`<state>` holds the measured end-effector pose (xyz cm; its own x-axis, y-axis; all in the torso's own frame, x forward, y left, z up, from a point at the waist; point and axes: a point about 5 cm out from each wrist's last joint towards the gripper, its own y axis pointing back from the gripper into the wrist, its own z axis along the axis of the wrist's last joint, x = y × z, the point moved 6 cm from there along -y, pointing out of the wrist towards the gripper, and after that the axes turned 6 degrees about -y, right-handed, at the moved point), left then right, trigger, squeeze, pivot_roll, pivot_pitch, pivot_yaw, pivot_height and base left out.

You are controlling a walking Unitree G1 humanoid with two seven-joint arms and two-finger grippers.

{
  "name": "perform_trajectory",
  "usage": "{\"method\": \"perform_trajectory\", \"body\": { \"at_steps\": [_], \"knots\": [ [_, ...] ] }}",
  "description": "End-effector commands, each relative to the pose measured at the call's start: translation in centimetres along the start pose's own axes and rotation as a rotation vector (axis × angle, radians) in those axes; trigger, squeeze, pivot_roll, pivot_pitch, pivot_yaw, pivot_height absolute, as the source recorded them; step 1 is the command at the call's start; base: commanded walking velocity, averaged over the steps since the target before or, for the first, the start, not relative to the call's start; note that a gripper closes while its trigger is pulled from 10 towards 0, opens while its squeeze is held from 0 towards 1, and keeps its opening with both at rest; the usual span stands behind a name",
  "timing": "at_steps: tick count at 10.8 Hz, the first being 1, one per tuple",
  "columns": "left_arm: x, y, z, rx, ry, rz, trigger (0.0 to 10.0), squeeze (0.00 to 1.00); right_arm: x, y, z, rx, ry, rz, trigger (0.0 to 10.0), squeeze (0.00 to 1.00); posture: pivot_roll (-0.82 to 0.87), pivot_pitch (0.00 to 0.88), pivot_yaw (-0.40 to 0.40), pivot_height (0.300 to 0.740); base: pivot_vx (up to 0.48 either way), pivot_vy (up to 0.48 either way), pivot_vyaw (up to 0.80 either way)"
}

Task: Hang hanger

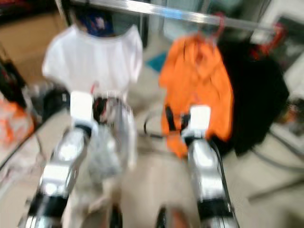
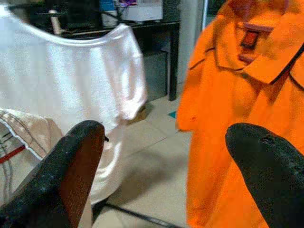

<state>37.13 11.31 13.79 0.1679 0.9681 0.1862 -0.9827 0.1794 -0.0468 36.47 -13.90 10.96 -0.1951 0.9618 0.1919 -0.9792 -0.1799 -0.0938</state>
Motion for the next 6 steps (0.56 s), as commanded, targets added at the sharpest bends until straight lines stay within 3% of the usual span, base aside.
{"method": "perform_trajectory", "body": {
  "at_steps": [1, 2, 4, 5, 6],
  "knots": [
    [-0.4, -0.3, 1.5, -0.064, 0.006, -0.005, 10.0, 0.00, -0.3, 0.2, -0.5, 0.016, 0.010, -0.002, 10.0, 0.00, -0.12, 0.101, -0.006, 0.740, -0.360, 0.000, 0.00],
    [-0.3, -0.4, 1.1, -0.051, 0.000, 0.001, 10.0, 0.00, -0.2, 0.3, -1.0, 0.030, 0.012, 0.004, 10.0, 0.00, -0.12, 0.101, -0.006, 0.740, 0.000, 0.000, 0.00],
    [0.4, -1.0, -2.4, 0.088, 0.060, 0.052, 10.0, 0.00, 0.5, 0.0, -3.8, 0.143, 0.015, 0.039, 10.0, 0.00, -0.12, 0.101, -0.006, 0.740, 0.000, 0.000, 0.00],
    [1.4, -1.3, -5.5, 0.175, 0.055, 0.101, 10.0, 0.00, 0.3, -0.3, -5.7, 0.219, 0.021, 0.034, 10.0, 0.00, -0.12, 0.100, -0.007, 0.740, 0.000, 0.000, 0.00],
    [1.5, -1.0, -8.9, 0.275, -0.009, 0.088, 10.0, 0.00, 0.3, -0.3, -8.4, 0.342, 0.059, 0.043, 10.0, 0.00, -0.12, 0.100, -0.015, 0.740, 0.000, 0.000, 0.00]
  ]
}}
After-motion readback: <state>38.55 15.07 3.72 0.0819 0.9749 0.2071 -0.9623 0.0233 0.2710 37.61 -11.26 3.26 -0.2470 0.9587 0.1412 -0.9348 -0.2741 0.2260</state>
